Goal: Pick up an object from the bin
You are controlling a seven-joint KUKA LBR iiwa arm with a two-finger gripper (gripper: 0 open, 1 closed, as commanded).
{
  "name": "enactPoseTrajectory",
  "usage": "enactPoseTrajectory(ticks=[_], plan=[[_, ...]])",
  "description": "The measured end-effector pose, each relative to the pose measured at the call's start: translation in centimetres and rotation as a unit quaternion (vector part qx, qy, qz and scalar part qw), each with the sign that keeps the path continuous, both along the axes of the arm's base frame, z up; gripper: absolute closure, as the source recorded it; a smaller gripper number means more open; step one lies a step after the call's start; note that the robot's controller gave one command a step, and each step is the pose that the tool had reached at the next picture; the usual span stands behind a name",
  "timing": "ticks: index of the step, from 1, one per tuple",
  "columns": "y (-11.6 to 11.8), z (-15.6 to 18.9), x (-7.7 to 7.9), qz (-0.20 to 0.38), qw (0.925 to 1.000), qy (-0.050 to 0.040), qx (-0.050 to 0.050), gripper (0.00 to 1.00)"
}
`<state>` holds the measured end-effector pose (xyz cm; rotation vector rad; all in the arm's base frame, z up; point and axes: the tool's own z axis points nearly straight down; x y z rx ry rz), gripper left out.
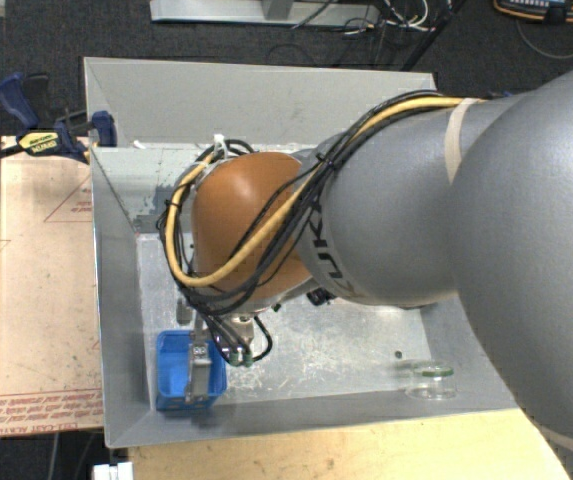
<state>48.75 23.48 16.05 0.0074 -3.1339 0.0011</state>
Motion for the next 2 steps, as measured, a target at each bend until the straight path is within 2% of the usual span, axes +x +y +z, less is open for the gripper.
enactPoseTrajectory(ticks=[1,2], plan=[[-0.1,0.4,0.2,-0.002,1.0000,-0.0035,0.001,0.00],[-3.1,-3.5,4.1,-0.016,0.9999,-0.0042,0.002,0.00]])
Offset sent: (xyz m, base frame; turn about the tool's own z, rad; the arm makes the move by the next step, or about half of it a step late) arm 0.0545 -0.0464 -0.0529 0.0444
